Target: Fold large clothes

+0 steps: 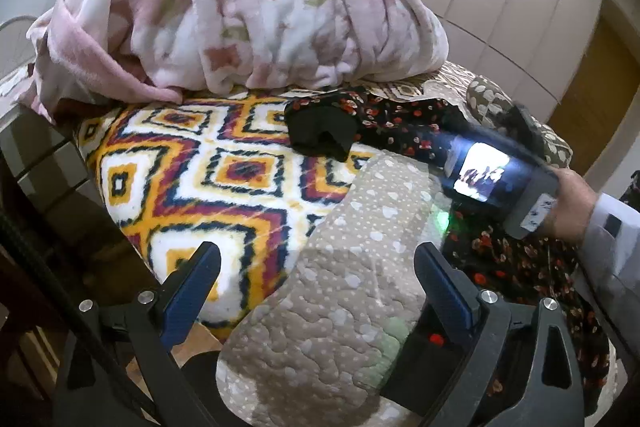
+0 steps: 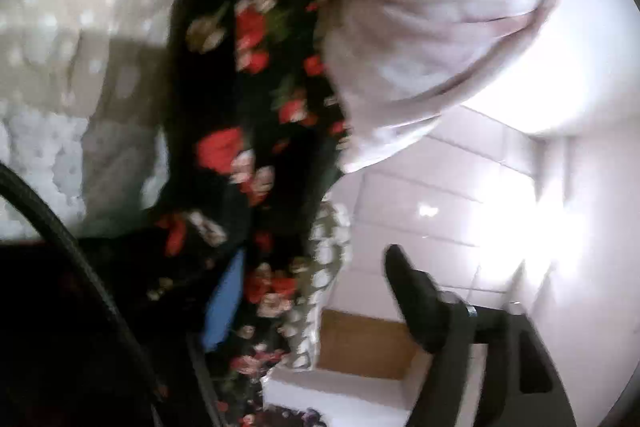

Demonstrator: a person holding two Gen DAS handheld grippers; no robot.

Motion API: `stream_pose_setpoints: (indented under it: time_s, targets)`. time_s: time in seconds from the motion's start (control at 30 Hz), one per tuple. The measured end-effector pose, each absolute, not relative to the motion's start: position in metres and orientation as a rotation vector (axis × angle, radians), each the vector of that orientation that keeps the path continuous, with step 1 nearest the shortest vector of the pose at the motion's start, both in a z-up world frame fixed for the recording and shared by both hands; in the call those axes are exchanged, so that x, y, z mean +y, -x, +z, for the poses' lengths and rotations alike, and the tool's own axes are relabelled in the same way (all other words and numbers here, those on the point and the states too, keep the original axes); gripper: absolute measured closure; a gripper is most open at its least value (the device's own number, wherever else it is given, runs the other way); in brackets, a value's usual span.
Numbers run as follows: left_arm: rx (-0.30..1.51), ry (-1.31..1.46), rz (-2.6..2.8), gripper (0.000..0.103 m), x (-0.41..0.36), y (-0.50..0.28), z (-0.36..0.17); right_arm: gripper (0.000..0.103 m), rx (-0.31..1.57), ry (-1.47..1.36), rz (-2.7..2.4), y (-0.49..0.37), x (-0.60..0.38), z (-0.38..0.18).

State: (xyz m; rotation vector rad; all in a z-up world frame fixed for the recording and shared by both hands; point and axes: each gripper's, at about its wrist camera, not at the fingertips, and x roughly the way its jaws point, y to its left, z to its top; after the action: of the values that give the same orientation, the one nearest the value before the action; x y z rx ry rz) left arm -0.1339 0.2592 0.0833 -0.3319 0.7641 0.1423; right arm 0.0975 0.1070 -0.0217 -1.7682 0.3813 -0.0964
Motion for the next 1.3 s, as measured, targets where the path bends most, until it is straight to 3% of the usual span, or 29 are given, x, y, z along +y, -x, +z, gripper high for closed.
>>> stream_pose_setpoints:
  time_s: [0.2,0.37,0.47,0.63,0.67,0.7,0.73,0.83,1.07,1.17,1.3]
  targets:
    - [0.758,0.322,0.135,0.006,0.255,0.135,0.085,0.017,0.598,1.143,-0.114,-0.083,0.043,0.082]
    - [0.792,0.328,0.116,0.006,0.245,0.13,0.077,0.017,0.835,0.543,-0.261,-0.084,-0.141,0.132]
    - [0.805,0.306,0.104,0.006,0.232,0.127,0.076,0.017,0.938,0.221,-0.37,-0.074,-0.26,0.121]
    - [0.821,0.253,0.098,0.006,0.21,0.123,0.079,0.017,1.017,-0.091,-0.291,-0.062,-0.33,0.08]
    - [0.824,0.244,0.098,0.006,0.207,0.122,0.08,0.022,1.021,-0.141,-0.267,-0.063,-0.336,0.074]
    - [0.825,0.235,0.099,0.006,0.202,0.122,0.082,0.049,1.026,-0.229,-0.217,-0.067,-0.343,0.066]
    - [0.826,0.23,0.1,0.006,0.2,0.122,0.083,0.084,1.031,-0.312,-0.161,-0.069,-0.344,0.058]
    - [0.827,0.217,0.107,0.006,0.194,0.119,0.086,0.092,1.042,-0.428,-0.093,-0.072,-0.35,0.055]
    - [0.832,0.206,0.104,0.006,0.187,0.115,0.087,0.093,1.099,-0.375,-0.323,-0.065,-0.388,0.054]
    - [0.828,0.227,0.108,0.006,0.194,0.12,0.088,0.076,1.097,-0.299,-0.364,-0.064,-0.373,0.065]
    - [0.788,0.249,0.144,0.006,0.218,0.129,0.093,0.067,1.01,-0.203,-0.483,-0.042,-0.352,0.11]
